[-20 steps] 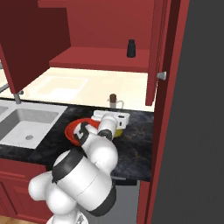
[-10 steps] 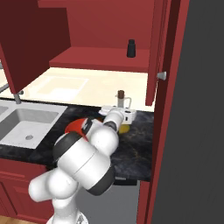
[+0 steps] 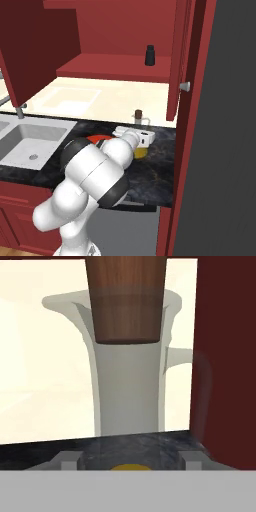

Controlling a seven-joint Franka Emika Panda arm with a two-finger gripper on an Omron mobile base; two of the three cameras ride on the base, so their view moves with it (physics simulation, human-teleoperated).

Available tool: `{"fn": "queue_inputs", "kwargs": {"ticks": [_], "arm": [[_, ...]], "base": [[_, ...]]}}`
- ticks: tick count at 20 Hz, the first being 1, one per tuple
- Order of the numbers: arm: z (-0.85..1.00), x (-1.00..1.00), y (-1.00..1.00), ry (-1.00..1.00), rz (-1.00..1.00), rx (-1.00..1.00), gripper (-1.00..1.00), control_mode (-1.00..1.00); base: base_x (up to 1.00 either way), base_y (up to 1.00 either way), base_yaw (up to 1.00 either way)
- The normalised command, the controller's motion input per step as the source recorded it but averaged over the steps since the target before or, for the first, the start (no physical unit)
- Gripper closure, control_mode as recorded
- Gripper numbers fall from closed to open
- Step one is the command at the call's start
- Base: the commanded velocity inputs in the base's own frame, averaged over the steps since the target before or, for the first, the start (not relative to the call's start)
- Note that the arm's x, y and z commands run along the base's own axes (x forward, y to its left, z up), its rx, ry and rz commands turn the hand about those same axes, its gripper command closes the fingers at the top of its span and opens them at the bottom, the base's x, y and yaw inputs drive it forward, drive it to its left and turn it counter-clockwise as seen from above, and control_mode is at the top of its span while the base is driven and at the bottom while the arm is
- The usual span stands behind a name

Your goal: Retrieve the bottle and the shaker from the cabinet and place them next to the mixing bowl on the counter. Then add garlic from the fridge to the mixing bowl.

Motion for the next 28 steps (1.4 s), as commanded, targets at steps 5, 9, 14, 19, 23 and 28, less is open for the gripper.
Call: {"fn": "queue_inputs", "kwargs": {"ticks": [5, 9, 14, 19, 23, 28], "arm": [[-0.16, 0.0, 0.0, 0.03, 0.0, 0.0, 1.0, -1.0], [-0.13, 0.0, 0.0, 0.04, 0.0, 0.0, 1.0, -1.0], [-0.1, 0.0, 0.0, 0.04, 0.0, 0.0, 1.0, -1.0], [-0.2, 0.0, 0.0, 0.04, 0.0, 0.0, 1.0, -1.0], [-0.26, 0.0, 0.0, 0.01, 0.0, 0.0, 1.0, -1.0], [-0.17, 0.0, 0.0, 0.02, 0.0, 0.0, 1.0, -1.0]], "base": [[0.0, 0.0, 0.0], [0.0, 0.0, 0.0], [0.0, 0.0, 0.0], [0.0, 0.0, 0.0], [0.0, 0.0, 0.0], [0.0, 0.0, 0.0]]}}
